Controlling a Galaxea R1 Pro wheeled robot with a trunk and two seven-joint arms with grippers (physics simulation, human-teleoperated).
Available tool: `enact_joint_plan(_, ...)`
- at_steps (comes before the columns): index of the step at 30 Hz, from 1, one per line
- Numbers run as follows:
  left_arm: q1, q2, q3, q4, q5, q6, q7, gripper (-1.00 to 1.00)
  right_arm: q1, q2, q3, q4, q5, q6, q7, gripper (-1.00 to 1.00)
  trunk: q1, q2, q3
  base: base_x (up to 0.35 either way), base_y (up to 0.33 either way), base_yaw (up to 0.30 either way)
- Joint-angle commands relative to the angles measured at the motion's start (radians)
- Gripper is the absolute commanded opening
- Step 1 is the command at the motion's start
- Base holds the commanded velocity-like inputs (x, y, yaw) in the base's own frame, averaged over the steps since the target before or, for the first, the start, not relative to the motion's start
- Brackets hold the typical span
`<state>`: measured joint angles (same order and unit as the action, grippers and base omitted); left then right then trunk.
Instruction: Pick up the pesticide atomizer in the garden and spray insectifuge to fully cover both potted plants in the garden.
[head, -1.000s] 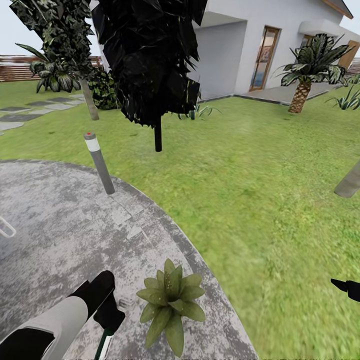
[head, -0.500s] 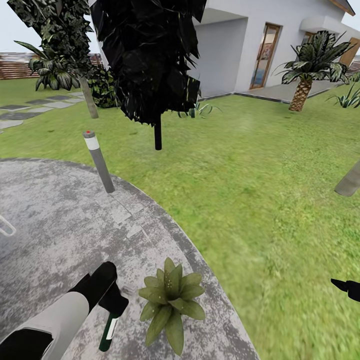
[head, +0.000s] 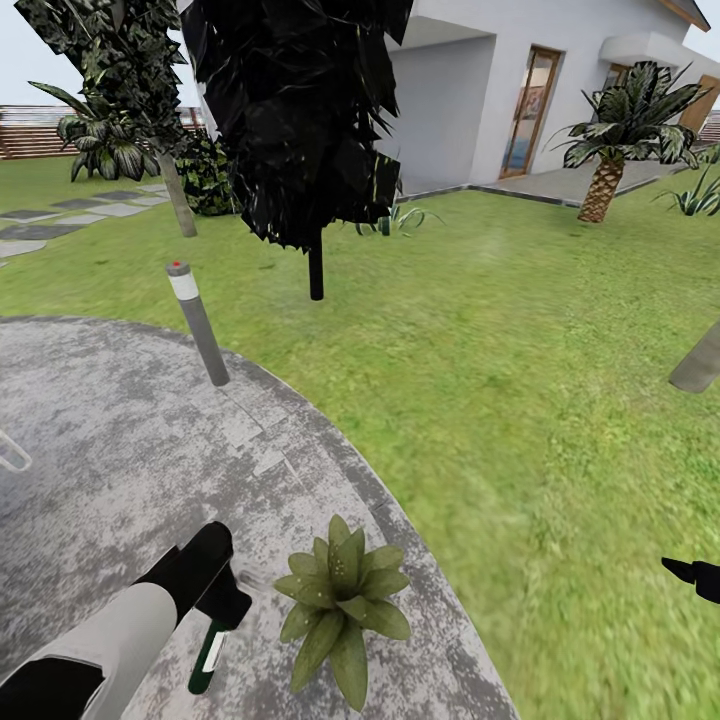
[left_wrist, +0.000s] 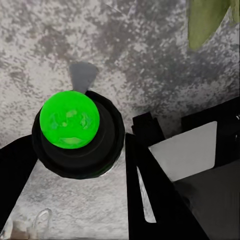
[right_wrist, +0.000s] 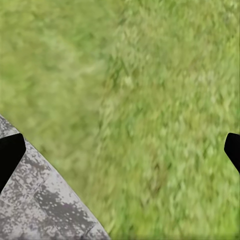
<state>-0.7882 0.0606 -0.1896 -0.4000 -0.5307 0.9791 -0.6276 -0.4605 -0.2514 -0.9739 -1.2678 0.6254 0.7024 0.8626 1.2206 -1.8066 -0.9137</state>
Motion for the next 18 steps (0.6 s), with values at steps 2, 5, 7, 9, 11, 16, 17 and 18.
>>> enact_joint_plan(2,0.000,0.002,-0.003,-0.001,-0.006,0.003,0.025,-1.00,-0.001,0.000,-0.002,-0.001,0.010,0.002,0.010,1.00,0.000,0.000,-0.001,0.000,0.000,0.000)
enact_joint_plan(5,0.000,0.001,-0.002,0.000,-0.004,0.003,0.039,-1.00,-0.001,0.000,-0.002,-0.001,0.010,0.002,0.010,1.00,0.000,0.000,-0.001,0.000,0.000,0.000)
enact_joint_plan(7,0.000,-0.001,-0.002,0.000,-0.002,0.003,0.039,-1.00,-0.001,0.000,-0.002,-0.001,0.010,0.002,0.010,1.00,0.000,0.000,-0.001,0.000,0.000,0.000)
enact_joint_plan(9,0.000,-0.002,-0.003,0.003,0.001,0.003,0.038,-1.00,-0.001,0.000,-0.002,-0.001,0.009,0.002,0.010,1.00,0.000,0.000,-0.001,0.000,0.000,0.000)
enact_joint_plan(11,0.000,-0.004,-0.003,0.011,0.002,0.002,0.037,-1.00,-0.001,0.000,-0.002,-0.001,0.009,0.002,0.010,1.00,0.000,0.000,-0.001,0.000,0.000,0.000)
enact_joint_plan(16,0.001,-0.005,-0.004,0.089,0.002,-0.003,0.037,-1.00,-0.001,0.000,-0.002,-0.001,0.010,0.002,0.010,1.00,0.000,0.000,-0.001,0.000,0.000,0.000)
enact_joint_plan(17,0.001,-0.005,-0.004,0.097,0.002,-0.004,0.037,-1.00,-0.001,0.000,-0.002,-0.001,0.010,0.002,0.010,1.00,0.000,0.000,-0.001,0.000,0.000,0.000)
enact_joint_plan(18,0.001,-0.005,-0.004,0.102,0.002,-0.004,0.037,-1.00,-0.001,0.000,-0.002,-0.001,0.010,0.002,0.010,1.00,0.000,0.000,-0.001,0.000,0.000,0.000)
